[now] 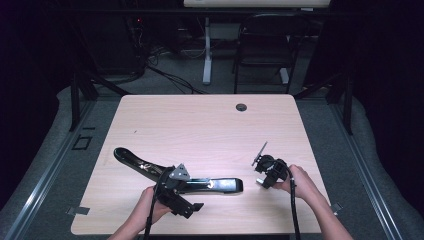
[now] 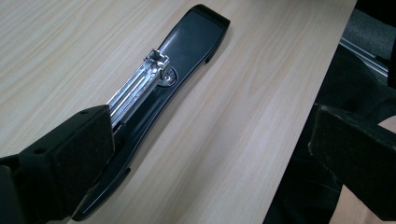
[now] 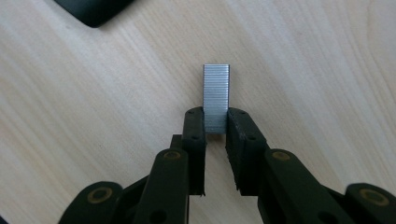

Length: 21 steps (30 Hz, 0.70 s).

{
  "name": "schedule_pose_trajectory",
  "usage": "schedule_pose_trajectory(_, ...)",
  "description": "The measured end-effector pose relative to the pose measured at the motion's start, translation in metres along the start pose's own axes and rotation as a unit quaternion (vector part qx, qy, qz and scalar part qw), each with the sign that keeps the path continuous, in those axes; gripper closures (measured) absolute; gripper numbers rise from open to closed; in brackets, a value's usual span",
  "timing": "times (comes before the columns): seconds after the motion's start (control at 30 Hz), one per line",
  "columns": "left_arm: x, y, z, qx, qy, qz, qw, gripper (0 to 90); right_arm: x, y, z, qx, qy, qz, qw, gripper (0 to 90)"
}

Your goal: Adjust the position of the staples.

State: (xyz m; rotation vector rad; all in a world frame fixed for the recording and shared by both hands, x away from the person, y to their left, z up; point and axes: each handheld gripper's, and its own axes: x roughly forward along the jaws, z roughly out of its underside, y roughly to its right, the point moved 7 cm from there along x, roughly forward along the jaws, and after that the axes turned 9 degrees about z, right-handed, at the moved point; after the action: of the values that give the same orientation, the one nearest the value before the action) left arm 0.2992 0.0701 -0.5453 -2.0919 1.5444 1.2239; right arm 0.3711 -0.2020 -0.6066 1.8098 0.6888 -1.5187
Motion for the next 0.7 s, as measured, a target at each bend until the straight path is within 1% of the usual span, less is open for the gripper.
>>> schedule_pose_trajectory(0.03,0.0,0.0,0.0,0.0,-0.001,0.0,1.0,0.1,0.001,-0.001,0.0,0.009,-0.004,0.002,0.9999,77.8)
schedule_pose_trajectory(0.1,0.0,0.0,0.001,-0.004,-0.002,0.002,1.0,0.1,0.002,0.0,0.001,0.014,-0.011,0.008,0.9998,77.8)
schedule_pose_trajectory(0.17,0.0,0.001,0.002,-0.006,-0.005,0.004,1.0,0.1,0.004,-0.001,0.001,0.021,-0.016,0.004,0.9996,77.7)
schedule_pose_trajectory(0.2,0.0,0.002,0.003,-0.003,-0.007,0.004,1.0,0.1,0.005,-0.001,0.001,0.023,-0.018,0.005,0.9995,77.6)
schedule_pose_trajectory(0.23,-0.001,0.002,0.003,-0.002,-0.007,0.003,1.0,0.1,0.005,-0.001,0.001,0.023,-0.017,0.007,0.9996,77.6)
schedule_pose_trajectory(0.3,-0.001,0.003,0.003,-0.003,-0.007,0.004,1.0,0.2,0.005,-0.002,0.001,0.028,-0.021,0.003,0.9994,77.4)
schedule_pose_trajectory(0.33,-0.001,0.002,0.004,-0.004,-0.006,0.005,1.0,0.1,0.004,-0.003,0.001,0.026,-0.025,0.002,0.9994,76.7)
schedule_pose_trajectory(0.37,-0.002,0.002,0.004,-0.007,-0.004,0.002,1.0,0.1,0.005,-0.004,0.001,0.024,-0.022,-0.002,0.9995,74.9)
schedule_pose_trajectory(0.4,-0.003,0.001,0.005,-0.01,-0.004,-0.002,0.9999,0.1,0.005,-0.004,0.001,0.026,-0.024,-0.001,0.9994,71.4)
schedule_pose_trajectory(0.43,-0.004,0.0,0.005,-0.011,-0.005,-0.008,0.9999,0.1,0.005,-0.004,0.001,0.024,-0.021,-0.002,0.9995,70.0)
schedule_pose_trajectory(0.5,-0.006,0.0,0.005,-0.013,0.001,-0.004,0.9999,0.1,0.003,-0.005,0.001,0.023,-0.019,-0.004,0.9996,66.9)
schedule_pose_trajectory(0.57,-0.007,0.001,0.006,-0.015,0.006,0.0,0.9999,0.1,0.001,-0.004,0.0,0.02,-0.011,0.0,0.9997,62.9)
schedule_pose_trajectory(0.6,-0.008,0.001,0.008,-0.016,0.007,0.0,0.9998,0.1,0.001,-0.005,0.0,0.02,-0.005,-0.002,0.9998,60.6)
schedule_pose_trajectory(0.63,-0.01,0.002,0.012,-0.017,0.005,0.002,0.9998,0.1,0.0,-0.004,0.0,0.019,-0.006,0.0,0.9998,58.6)
schedule_pose_trajectory(0.7,-0.012,0.002,0.016,-0.02,0.006,0.001,0.9998,0.1,-0.001,-0.004,-0.001,0.023,-0.006,-0.007,0.9997,53.1)
